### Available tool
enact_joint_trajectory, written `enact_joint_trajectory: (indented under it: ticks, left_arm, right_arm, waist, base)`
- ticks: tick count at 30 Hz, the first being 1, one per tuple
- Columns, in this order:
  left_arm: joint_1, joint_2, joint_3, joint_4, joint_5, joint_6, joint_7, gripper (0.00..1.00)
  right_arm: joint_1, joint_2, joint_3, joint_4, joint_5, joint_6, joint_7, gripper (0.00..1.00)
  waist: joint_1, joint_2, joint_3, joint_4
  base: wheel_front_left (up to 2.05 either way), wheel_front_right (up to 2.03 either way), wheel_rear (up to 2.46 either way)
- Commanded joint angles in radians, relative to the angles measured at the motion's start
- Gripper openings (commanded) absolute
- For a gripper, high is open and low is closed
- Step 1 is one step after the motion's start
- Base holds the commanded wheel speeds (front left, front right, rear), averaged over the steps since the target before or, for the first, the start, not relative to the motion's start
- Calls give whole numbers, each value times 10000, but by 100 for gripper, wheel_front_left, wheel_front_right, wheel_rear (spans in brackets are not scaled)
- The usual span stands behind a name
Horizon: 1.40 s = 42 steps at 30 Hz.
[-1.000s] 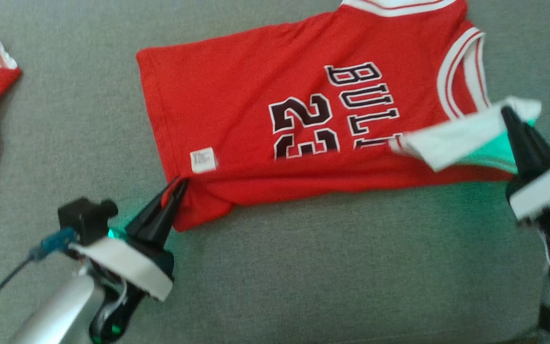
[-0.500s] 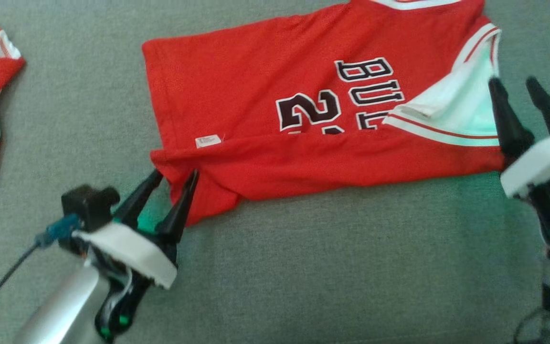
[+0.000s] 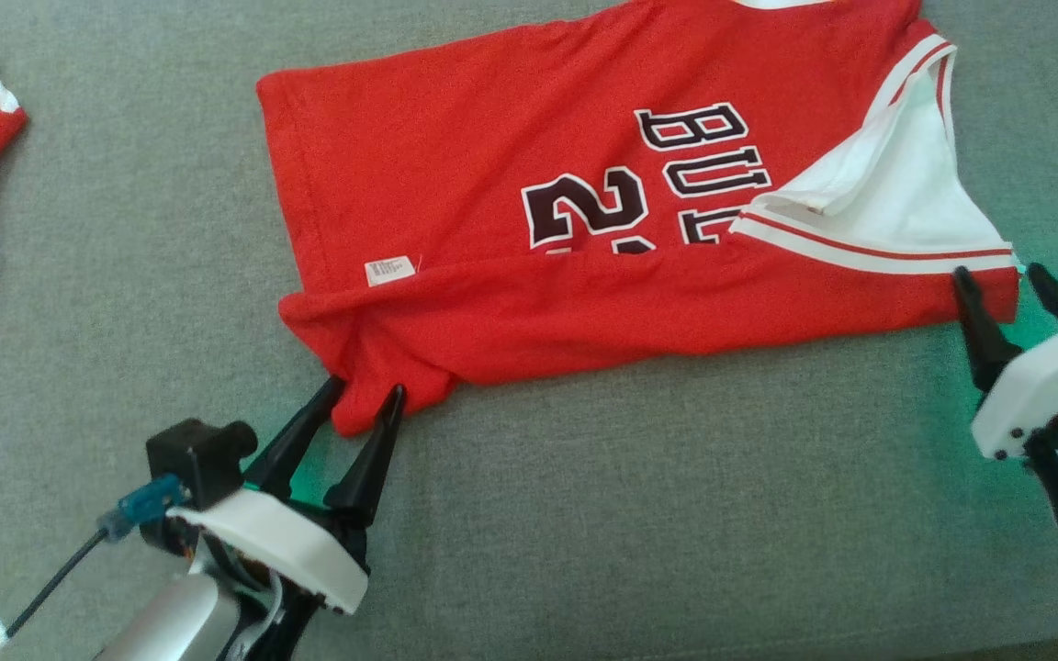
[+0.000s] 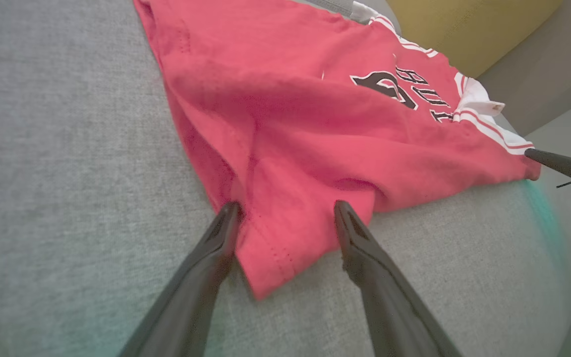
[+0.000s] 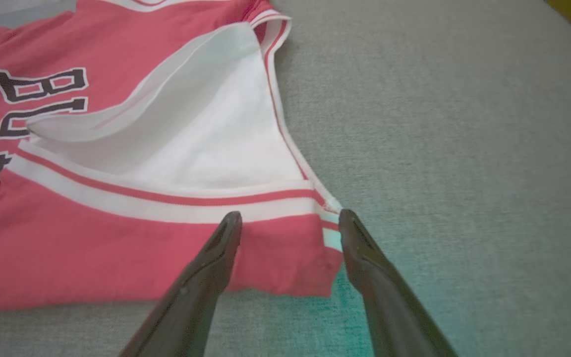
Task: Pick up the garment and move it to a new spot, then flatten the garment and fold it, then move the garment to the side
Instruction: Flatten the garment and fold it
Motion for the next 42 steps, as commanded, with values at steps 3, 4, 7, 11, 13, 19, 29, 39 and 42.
enact_joint_trajectory:
  ticks: [3,4,7,11,13,19,29,39,42]
  left_arm:
    - [-375,82,164,-66,74,-22,90,100]
    - [-396,65,123,-33,80,-45,112,100]
    - [-430,8,51,68,73,-69,143,100]
    - [-448,7,-116,208,61,-167,301,98]
    - [-462,51,-207,231,59,-234,423,36]
    - [-630,266,-226,233,-21,-499,583,0]
    - [-394,1585,546,-1339,-1561,-1130,1427,0]
    - [1610,2566,260,-3256,-2188,-811,1882,0]
    - [1893,2458,82,-3160,-2039,-667,1769,0]
  right_arm:
    - [-293,-250,355,-188,-25,67,191,100]
    - [-324,-267,404,-123,-12,67,243,100]
    - [-393,-327,515,70,3,67,370,100]
    - [-414,-415,790,300,158,67,722,100]
    - [-444,-469,901,424,283,67,936,100]
    - [-711,-605,997,793,905,67,1155,0]
    - [-441,-1431,299,107,2556,67,2209,0]
    - [2061,-2329,-205,-1796,3955,67,3653,0]
    - [2430,-2327,-97,-1948,3887,67,3593,100]
  waist:
    - [0,0,99,1]
    - [0,0,123,-1]
    - [0,0,175,-6]
    - [0,0,217,-18]
    - [0,0,263,-30]
    - [0,0,236,29]
    - [0,0,-349,151]
    - [0,0,-574,175]
    - [0,0,-571,173]
  base:
    - [0,0,0]
    - [0,0,0]
    - [0,0,0]
    - [0,0,0]
    - [0,0,0]
    - [0,0,0]
    - [0,0,0]
    - [0,0,0]
    - [0,0,0]
